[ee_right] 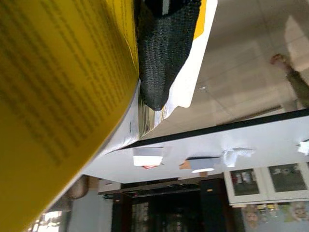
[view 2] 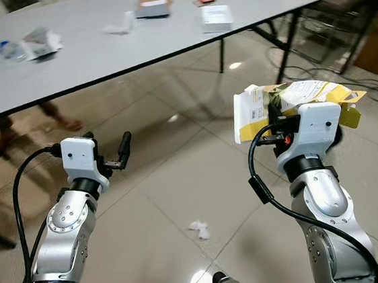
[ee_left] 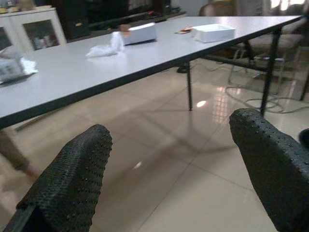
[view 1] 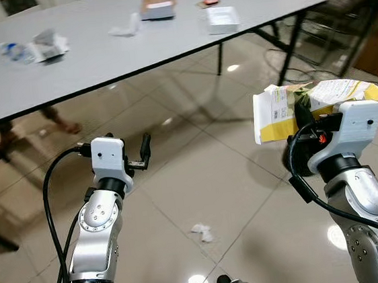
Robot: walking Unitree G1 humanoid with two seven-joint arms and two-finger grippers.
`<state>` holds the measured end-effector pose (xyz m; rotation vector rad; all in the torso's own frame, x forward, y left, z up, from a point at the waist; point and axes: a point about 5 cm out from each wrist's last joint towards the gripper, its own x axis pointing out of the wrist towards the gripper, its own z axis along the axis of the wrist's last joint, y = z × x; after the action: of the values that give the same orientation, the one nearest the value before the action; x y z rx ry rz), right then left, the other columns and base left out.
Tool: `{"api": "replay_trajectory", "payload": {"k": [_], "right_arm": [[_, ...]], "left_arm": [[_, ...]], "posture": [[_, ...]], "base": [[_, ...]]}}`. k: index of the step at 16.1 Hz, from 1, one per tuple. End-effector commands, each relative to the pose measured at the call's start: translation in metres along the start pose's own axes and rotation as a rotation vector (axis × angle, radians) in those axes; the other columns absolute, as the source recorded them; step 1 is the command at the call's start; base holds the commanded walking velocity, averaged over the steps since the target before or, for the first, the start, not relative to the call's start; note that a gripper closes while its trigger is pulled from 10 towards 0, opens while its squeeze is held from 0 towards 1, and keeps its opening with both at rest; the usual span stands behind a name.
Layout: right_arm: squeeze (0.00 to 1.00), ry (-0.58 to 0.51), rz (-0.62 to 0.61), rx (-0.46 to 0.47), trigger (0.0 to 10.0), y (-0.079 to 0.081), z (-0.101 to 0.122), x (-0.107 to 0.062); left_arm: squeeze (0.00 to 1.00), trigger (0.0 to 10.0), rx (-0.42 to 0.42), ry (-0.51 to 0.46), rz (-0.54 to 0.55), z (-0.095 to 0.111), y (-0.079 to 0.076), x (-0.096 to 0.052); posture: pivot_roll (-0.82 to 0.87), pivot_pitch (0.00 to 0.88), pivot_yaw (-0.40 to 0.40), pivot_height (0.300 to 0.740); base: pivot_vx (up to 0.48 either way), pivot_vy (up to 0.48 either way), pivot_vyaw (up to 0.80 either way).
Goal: Picking trash to rubbish bin
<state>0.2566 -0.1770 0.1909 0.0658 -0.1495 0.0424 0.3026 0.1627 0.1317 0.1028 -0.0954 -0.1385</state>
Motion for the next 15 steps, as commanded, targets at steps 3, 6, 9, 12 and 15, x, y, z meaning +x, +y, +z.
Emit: {"api": "replay_trajectory", "payload": {"k": [3, 6, 9, 12, 15], "right_arm": [[0.0, -0.01, 0.005, -0.005, 0.0, 0.0, 0.0034, 0.0018], [0.0, -0.012, 0.004, -0.006, 0.0, -0.0001, 0.0033, 0.0025], [0.0, -0.021, 0.004, -0.006, 0.0, 0.0006, 0.004, 0.0036], [0.0, -0.028, 0.009, -0.006, 0.0, 0.0018, 0.0045, 0.0038], [0.0, -0.027, 0.015, -0.007, 0.0, 0.0026, 0.0037, 0.0045]], "left_arm": [[0.0, 10.0, 0.001, -0.014, -0.041, 0.0022, -0.0054, 0.0003], [0.0, 10.0, 0.003, -0.016, -0.047, 0.0023, -0.0058, 0.0014], [0.0, 10.0, 0.006, -0.021, -0.052, 0.0034, -0.0056, 0.0038], [0.0, 10.0, 0.006, -0.022, -0.053, 0.0037, -0.006, 0.0039], [0.0, 10.0, 0.008, -0.02, -0.053, 0.0024, -0.0063, 0.0032]], "posture": [[-0.11, 0.099, 0.018, 0.74], [-0.11, 0.096, 0.02, 0.74], [-0.11, 0.092, 0.025, 0.74], [-0.11, 0.092, 0.025, 0.74], [-0.11, 0.09, 0.025, 0.74]], "base": [[0.206, 0.0, -0.8], [0.339, 0.0, -0.8], [0.348, 0.0, -0.7], [0.352, 0.0, 0.0], [0.347, 0.0, 0.0]]}}
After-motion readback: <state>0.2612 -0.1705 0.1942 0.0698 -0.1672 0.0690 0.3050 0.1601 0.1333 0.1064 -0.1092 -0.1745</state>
